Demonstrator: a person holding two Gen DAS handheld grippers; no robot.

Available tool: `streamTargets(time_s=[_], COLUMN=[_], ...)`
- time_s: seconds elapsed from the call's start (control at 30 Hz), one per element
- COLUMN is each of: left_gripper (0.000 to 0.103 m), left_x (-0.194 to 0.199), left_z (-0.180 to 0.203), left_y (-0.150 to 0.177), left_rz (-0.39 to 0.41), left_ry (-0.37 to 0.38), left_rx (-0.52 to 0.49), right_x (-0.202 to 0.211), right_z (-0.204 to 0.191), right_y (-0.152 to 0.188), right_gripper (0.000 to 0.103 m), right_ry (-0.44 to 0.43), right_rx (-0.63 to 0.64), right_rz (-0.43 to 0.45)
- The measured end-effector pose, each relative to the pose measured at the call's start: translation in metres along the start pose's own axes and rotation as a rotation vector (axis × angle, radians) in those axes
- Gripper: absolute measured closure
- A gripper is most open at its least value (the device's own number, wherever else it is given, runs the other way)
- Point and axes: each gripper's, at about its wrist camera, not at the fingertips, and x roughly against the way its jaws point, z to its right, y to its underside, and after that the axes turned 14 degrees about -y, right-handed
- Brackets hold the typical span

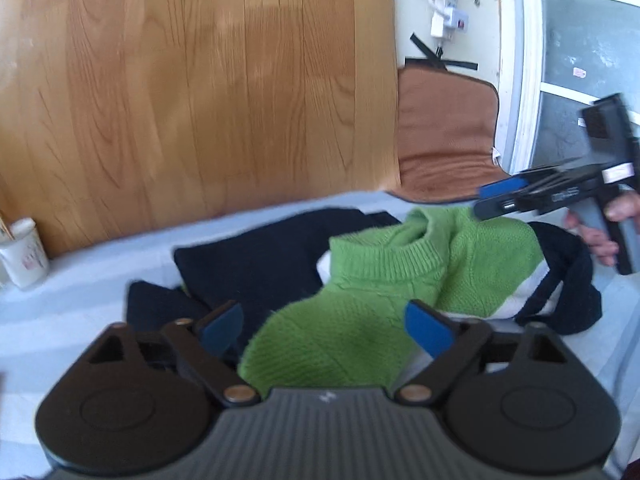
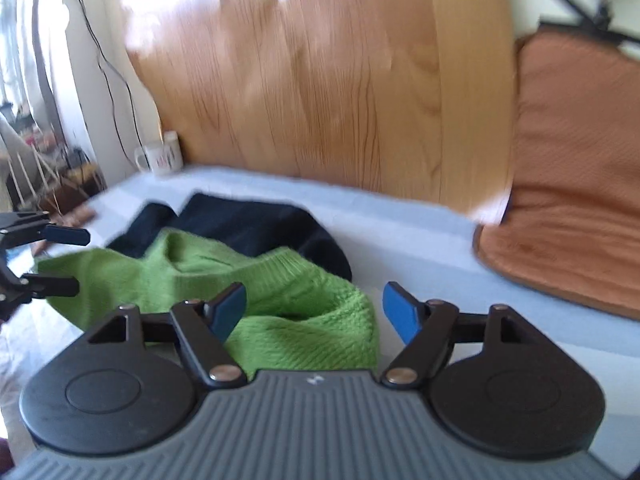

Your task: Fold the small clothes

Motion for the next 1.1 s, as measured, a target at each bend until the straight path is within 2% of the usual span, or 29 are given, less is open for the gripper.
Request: streamTargets(time_s=[0.03,0.07,0.1,0.13,0.2,0.27,0.33,0.43,0.5,0.53,0.57,0.7,0.87,1.1], left_gripper=[0.044,0.064,0.076,0.09,0.091,0.092,0.091,0.083,0.041,0.009,0.001,0.001,0.001,0.001], left_x=[-0.005,-0.011,-0.015,-0.019,-0.019,-0.006,0.012,0.029,0.03,0.029,0.029,0.025,0.009,-0.014], left_z=[0.001,0.002,0.002,0.0,-0.006,-0.012,-0.015,-0.013,-0.008,-0.005,-0.002,0.011,0.015,0.017], left_y=[0.001,0.002,0.004,0.006,0.008,0.006,0.002,0.0,0.003,0.007,0.011,0.027,0.033,0.028], left_rz=[-0.02,-0.041,-0.063,-0.087,-0.097,-0.058,0.002,0.067,0.061,0.056,0.066,0.066,0.04,0.078], left_ry=[0.009,0.007,0.003,-0.004,-0.031,-0.047,-0.051,-0.067,-0.065,-0.063,-0.059,-0.082,-0.085,-0.009], left_rx=[0.004,0.001,-0.003,-0.001,0.022,0.04,0.052,0.045,0.004,-0.009,-0.023,-0.102,-0.141,-0.167], right_x=[-0.009,-0.015,-0.014,-0.01,0.01,0.037,0.06,0.08,0.09,0.093,0.095,0.104,0.119,0.126], right_z=[0.004,0.009,0.009,0.006,-0.008,-0.022,-0.042,-0.075,-0.091,-0.098,-0.106,-0.121,-0.132,-0.133], right_y=[0.0,0.002,0.006,0.007,0.007,0.008,0.008,0.003,0.004,0.006,0.01,0.025,0.038,0.048], right_gripper=[0.027,0.044,0.058,0.09,0.089,0.09,0.09,0.09,0.09,0.09,0.09,0.09,0.09,0.09], right_ry=[-0.002,-0.013,-0.016,0.01,0.08,0.061,0.07,0.101,0.115,0.123,0.135,0.135,0.158,0.223], right_rx=[-0.018,-0.044,-0.059,-0.056,-0.008,0.005,0.052,0.152,0.198,0.222,0.243,0.259,0.236,0.151], right_rz=[-0.042,-0.074,-0.078,-0.062,0.011,0.104,0.148,0.181,0.198,0.2,0.201,0.22,0.277,0.305])
